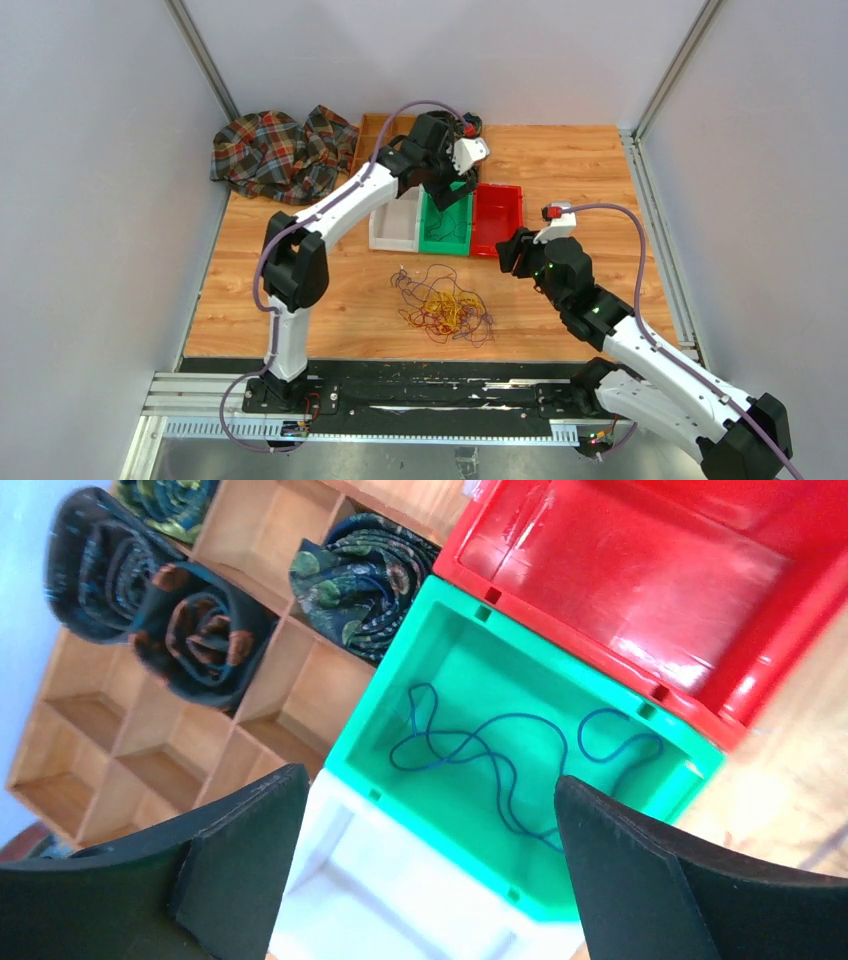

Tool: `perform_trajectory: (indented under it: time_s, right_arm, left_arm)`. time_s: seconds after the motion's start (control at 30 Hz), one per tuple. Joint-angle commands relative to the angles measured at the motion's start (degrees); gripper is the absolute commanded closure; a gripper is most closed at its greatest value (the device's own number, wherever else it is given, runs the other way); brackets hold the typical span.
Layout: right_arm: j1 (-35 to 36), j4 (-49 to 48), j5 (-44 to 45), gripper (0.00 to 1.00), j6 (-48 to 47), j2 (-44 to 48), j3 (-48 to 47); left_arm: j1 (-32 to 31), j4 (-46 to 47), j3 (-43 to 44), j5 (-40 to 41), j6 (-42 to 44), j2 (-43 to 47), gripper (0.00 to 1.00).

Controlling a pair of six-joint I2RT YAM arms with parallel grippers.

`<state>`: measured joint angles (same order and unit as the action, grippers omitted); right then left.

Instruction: Untangle the cables

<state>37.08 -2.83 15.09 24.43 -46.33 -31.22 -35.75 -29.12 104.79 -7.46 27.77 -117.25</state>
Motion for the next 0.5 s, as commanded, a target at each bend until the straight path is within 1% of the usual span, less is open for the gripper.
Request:
perform_trajectory:
  time_s: [0.0, 0.07, 0.13, 0.27, 0.3, 0.37, 0.47]
  right_arm:
    - [-1.31, 0.82, -1.09, 0.48, 0.07, 1.50, -0.83]
    - [-1.31, 0.95, -1.59, 0.47, 0.04, 1.82, -0.95]
    - [-1.39, 1.06, -1.99, 0.47, -0.05, 1.85, -1.16]
    - [-1.31, 1.37, -3.29, 0.47, -0.07, 1.85, -1.29]
    - [-1.32, 1.30, -3.87, 0.47, -0.16, 1.81, -1.30]
    - [-1.32, 0.98, -5.45, 0.47, -0.47, 1.50, -1.22]
    - [-1.34, 0.64, -7.07, 0.48, -0.42, 0.54, -1.30]
  left_arm:
    - [0.71, -13.08, 3.56, -6.74, 4.64, 8.53, 0.02]
    - [0.85, -19.67, 1.85, -11.01, 8.14, 12.05, 0.02]
    - [0.79, -23.29, -3.17, -14.94, 9.53, 15.79, 0.02]
    - [0.49, -23.48, -16.83, -21.49, 10.53, 22.30, 0.00]
    - [0.32, -23.44, -20.24, -22.17, 11.39, 23.01, 0.01]
    - [0.01, -23.46, -23.26, -23.09, 12.96, 23.21, 0.04]
    - [-0.36, -23.50, -23.19, -24.65, 14.25, 21.17, 0.07]
